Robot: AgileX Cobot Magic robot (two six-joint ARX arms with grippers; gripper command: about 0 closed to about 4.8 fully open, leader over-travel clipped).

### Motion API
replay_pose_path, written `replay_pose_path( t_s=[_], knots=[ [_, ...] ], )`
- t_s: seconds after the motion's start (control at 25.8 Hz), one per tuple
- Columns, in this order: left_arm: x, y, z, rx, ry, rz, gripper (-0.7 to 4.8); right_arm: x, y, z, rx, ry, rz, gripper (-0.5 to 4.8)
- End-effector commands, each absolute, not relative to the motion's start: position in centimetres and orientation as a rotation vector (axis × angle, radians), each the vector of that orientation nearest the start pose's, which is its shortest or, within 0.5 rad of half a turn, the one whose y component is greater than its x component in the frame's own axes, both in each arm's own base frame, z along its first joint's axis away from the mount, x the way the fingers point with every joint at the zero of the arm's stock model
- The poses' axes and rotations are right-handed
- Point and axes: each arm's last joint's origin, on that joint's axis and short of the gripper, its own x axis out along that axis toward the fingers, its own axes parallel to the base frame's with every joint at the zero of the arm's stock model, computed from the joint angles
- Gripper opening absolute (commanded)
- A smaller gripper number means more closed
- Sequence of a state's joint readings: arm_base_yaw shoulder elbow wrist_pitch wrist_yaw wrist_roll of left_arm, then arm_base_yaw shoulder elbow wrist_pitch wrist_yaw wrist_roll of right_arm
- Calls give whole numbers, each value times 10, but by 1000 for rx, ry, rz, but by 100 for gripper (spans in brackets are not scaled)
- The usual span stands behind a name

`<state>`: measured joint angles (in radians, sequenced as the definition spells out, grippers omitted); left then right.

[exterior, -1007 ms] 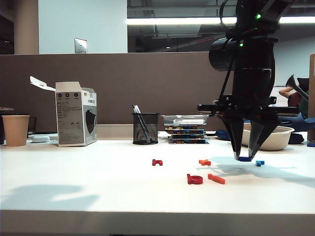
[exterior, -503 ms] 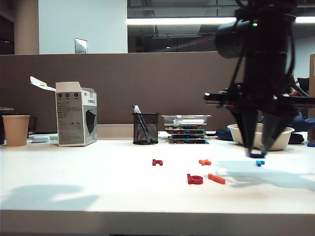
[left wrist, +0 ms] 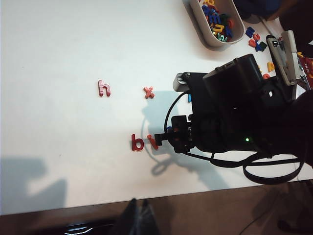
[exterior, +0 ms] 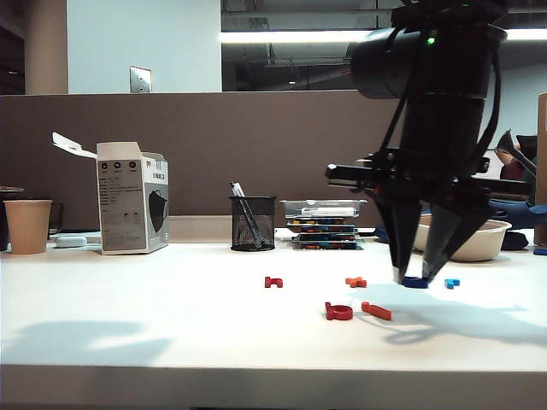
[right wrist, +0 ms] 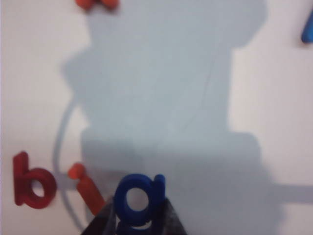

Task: Select the appropriate letters from the row of letter magnets placed on the table to arrange into the word "big".

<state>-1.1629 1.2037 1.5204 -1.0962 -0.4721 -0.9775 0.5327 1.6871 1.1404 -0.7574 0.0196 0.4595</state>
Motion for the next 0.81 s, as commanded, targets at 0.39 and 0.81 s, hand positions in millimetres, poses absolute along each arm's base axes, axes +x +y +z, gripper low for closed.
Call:
replay_pose_path(
  t_s=[0.39,0.81],
  knots=[
    [93,-183,419,-347,772,-324,-5,261,153,172,25,1364,107,95],
    [94,-183,419,-347,771,-323,-5,261,154,172,42,1363,96,172]
  ],
)
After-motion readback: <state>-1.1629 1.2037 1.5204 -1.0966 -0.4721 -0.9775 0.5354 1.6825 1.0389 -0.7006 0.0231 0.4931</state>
